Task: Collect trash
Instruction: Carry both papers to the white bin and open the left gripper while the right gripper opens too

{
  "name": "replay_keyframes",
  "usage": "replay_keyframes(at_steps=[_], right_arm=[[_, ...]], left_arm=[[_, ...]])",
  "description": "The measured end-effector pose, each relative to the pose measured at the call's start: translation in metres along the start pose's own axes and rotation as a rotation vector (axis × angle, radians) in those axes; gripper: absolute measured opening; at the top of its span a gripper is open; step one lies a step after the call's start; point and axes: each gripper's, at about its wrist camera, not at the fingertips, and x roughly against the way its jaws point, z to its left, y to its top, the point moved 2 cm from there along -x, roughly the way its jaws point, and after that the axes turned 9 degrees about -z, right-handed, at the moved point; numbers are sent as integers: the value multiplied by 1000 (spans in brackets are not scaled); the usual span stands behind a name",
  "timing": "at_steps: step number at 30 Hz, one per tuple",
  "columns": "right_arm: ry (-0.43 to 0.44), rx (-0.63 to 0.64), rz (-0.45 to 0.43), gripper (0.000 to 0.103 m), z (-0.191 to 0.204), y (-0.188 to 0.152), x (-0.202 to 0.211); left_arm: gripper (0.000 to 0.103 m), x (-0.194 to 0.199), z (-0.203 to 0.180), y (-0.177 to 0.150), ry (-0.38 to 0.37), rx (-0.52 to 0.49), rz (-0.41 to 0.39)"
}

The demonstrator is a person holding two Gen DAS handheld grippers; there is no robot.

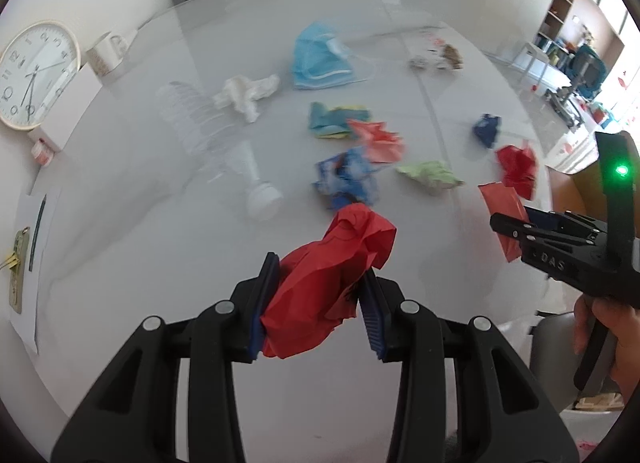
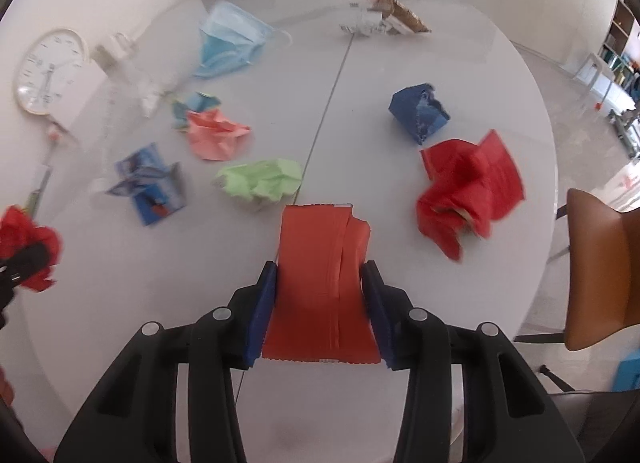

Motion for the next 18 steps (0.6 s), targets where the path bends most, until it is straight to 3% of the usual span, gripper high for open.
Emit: replay_keyframes(at_steps=[5, 9, 14, 18], right_arm=[[23, 11, -25, 44, -19, -15, 52], [-6, 23, -27, 44, -49, -37, 91], [-26, 24, -7, 45, -90, -68, 113], [-13, 47, 31, 45, -114, -94, 120]], left_arm=[[38, 18, -49, -3, -83, -63, -14], [39, 31, -103, -12, -181, -119, -9], [39, 34, -174, -34, -265, -195, 28], [39, 26, -214, -55, -313, -194, 82]])
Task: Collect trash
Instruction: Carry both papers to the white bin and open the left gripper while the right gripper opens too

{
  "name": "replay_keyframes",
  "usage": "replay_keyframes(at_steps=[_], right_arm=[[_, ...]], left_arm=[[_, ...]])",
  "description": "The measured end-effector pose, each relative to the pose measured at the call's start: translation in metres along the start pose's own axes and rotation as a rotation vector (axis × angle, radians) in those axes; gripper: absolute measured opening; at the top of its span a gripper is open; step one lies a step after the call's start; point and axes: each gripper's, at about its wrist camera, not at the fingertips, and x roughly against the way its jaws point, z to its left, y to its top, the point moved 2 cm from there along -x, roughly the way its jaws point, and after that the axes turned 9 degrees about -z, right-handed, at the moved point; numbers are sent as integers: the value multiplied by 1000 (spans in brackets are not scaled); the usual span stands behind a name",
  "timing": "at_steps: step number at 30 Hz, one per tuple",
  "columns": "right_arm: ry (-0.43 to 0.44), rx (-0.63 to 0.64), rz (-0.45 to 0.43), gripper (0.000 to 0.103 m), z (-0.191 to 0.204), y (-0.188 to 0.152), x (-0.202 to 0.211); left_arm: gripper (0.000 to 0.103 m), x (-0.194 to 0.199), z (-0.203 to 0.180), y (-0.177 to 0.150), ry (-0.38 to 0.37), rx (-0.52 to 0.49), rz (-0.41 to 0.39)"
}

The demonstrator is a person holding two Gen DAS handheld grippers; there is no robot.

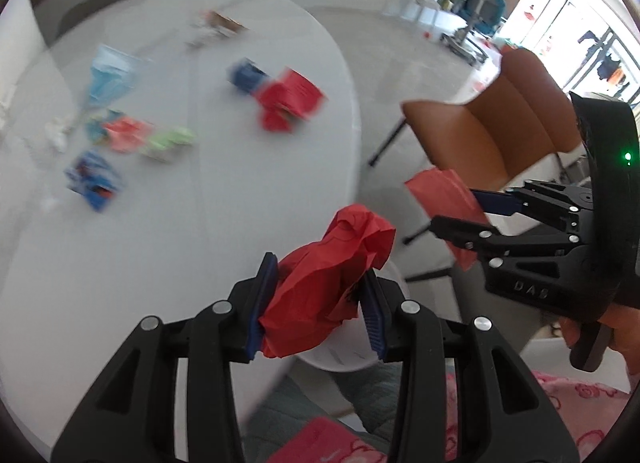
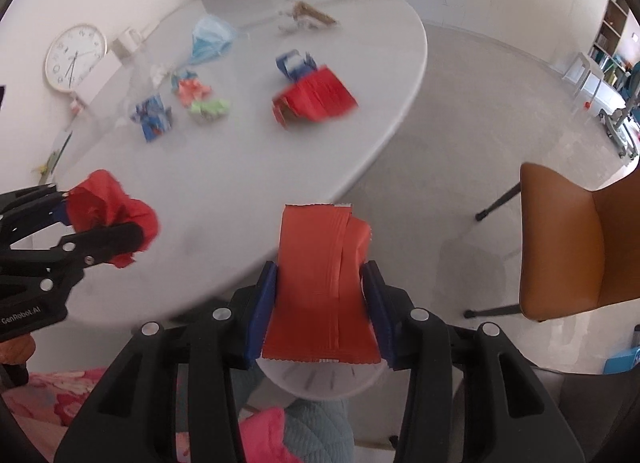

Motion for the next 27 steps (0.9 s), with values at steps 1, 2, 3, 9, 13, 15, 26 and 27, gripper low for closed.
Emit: replay_keyframes(at_steps=[1, 2, 3, 9, 13, 15, 26, 27], right_arm=[[5, 7, 8, 45, -4, -5, 1], [14, 16, 16, 45, -9, -11, 3], [20, 25, 19, 45, -12, -16, 5], [35, 52, 27, 46, -29, -32, 12], [43, 59, 24, 46, -34, -38, 15], [51, 62, 19, 46, -35, -39, 17], [127, 102, 3, 46, -24, -35, 17], [138, 105, 5, 46, -21, -34, 16]], left_arm=[[39, -6, -8, -4, -14, 11, 15], [39, -10, -13, -7, -17, 16, 22], [39, -15, -21, -11, -18, 24, 33], [45, -30, -53, -26, -12, 26, 60], [65, -29, -65, -26, 4, 9, 45], [73, -26, -68, -26, 5, 9, 41], [85, 2, -46, -19, 143, 34, 7], [85, 7, -38, -19, 171, 43, 5]])
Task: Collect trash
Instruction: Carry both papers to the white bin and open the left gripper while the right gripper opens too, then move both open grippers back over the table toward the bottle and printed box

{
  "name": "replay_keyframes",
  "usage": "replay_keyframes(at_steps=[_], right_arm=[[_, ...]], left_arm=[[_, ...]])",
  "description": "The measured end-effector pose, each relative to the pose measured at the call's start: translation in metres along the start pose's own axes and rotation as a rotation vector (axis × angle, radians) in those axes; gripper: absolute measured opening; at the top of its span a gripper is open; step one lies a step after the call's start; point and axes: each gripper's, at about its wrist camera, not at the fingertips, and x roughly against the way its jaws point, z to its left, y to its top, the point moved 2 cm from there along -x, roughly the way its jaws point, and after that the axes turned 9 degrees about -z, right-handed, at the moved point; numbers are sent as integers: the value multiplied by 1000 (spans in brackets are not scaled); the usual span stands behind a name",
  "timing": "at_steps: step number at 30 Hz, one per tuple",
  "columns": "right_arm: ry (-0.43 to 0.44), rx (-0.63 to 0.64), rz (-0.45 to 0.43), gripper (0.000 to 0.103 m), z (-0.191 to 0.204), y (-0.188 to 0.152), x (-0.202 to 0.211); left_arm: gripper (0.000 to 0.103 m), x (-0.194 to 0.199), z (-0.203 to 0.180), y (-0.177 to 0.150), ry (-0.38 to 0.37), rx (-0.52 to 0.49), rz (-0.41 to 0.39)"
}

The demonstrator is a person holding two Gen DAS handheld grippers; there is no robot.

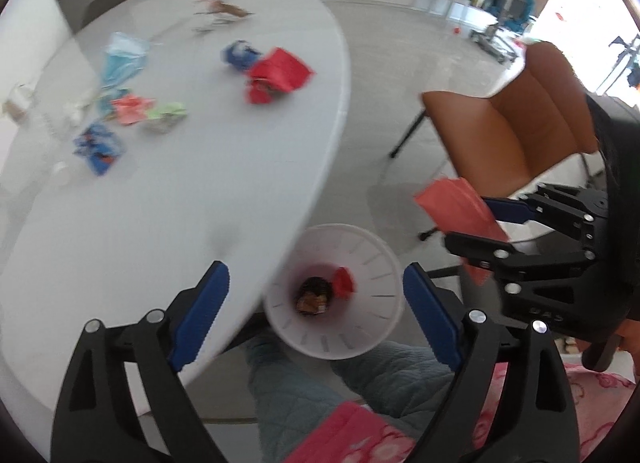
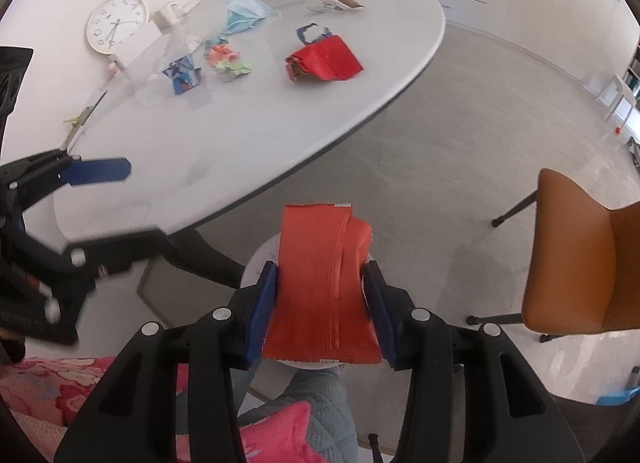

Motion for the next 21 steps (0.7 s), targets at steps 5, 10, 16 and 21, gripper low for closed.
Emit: replay_keyframes(at_steps=[5, 10, 16, 21], right_arm=[[66, 52, 17, 50, 18, 3, -7], [24, 82, 7, 95, 31, 10, -13], [15, 60, -39, 98, 37, 36, -15], [13, 44, -89, 101, 48, 65, -16]], left_arm=[[85, 24, 46, 6, 114, 82, -47], [85, 43, 87, 14, 185, 179, -93], [85, 54, 122, 19, 235, 246, -129], [85, 59, 149, 22, 261, 302, -135]])
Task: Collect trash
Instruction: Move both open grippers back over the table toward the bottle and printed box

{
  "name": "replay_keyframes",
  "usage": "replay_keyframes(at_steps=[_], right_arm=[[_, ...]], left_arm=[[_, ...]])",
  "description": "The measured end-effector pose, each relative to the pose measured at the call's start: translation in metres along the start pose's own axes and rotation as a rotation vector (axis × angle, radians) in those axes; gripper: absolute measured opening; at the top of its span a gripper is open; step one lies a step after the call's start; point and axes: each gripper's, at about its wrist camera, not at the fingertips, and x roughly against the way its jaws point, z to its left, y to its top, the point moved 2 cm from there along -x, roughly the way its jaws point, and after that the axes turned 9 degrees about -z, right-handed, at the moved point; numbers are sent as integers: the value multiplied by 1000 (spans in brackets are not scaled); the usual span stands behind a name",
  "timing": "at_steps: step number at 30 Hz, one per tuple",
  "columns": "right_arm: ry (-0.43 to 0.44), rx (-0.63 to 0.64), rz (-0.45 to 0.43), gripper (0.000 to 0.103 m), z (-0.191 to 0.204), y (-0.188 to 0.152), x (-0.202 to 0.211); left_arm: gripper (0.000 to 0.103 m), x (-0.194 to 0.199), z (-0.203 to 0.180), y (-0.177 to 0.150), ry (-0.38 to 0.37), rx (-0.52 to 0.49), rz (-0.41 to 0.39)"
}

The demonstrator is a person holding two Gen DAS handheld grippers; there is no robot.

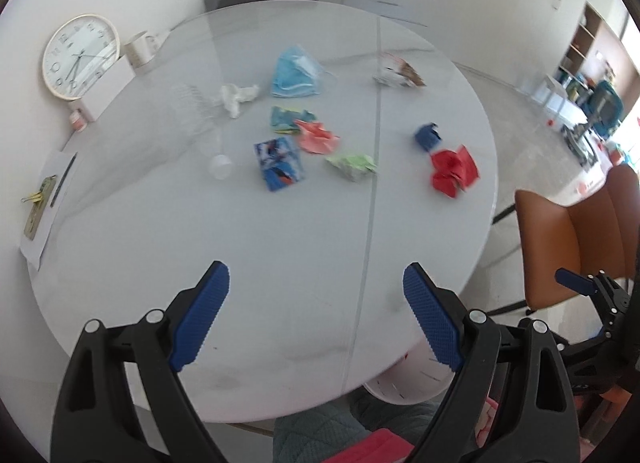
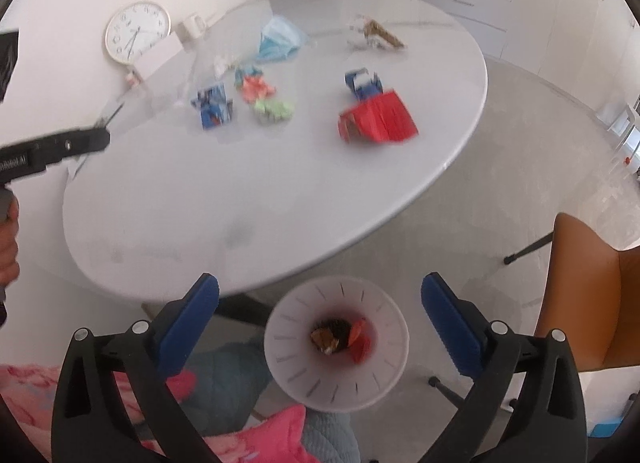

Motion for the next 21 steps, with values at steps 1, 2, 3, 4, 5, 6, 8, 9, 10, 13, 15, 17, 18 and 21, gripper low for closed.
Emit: replay_keyframes(at_steps=[1, 2, 3, 4, 5, 6, 8, 9, 10, 13, 15, 17, 18, 21], right_arm=[[1, -1, -5, 101, 2, 4, -1], [2, -3, -17, 101, 6, 10, -2], [2, -4, -22, 101, 8, 14, -3], [3, -4, -26, 101, 12, 18, -5], [8, -3, -30, 101, 16, 24, -8], [9, -1, -33, 101, 20, 27, -10], [15, 4, -38, 101, 28, 34, -15], [20, 10, -40, 101, 33, 39, -18], [23, 14, -40, 101, 37, 42, -21], [36, 25, -40, 101, 50, 50, -29], [43, 30, -33, 101, 59, 55, -36], [49, 30, -34, 101, 68, 62, -42], [54, 30, -36, 101, 72, 65, -45], [67, 35, -45, 101, 88, 78, -57]], left_arm=[[85, -1, 4, 1, 11, 6, -2], [85, -2, 9, 3, 19, 14, -2], [85, -3, 14, 5, 25, 26, -1], [85, -4, 20, 6, 32, 39, 1], [85, -5, 25, 8, 38, 51, 3], [85, -6, 31, 9, 47, 61, 4], [85, -7, 41, 12, 60, 74, 3], [85, -8, 47, 13, 68, 81, 5], [85, -10, 51, 14, 73, 86, 8], [85, -14, 67, 18, 87, 102, 14], [85, -18, 76, 21, 92, 112, 19], [85, -21, 84, 24, 102, 123, 20], [85, -23, 90, 26, 107, 130, 21], [85, -32, 104, 33, 121, 156, 25]])
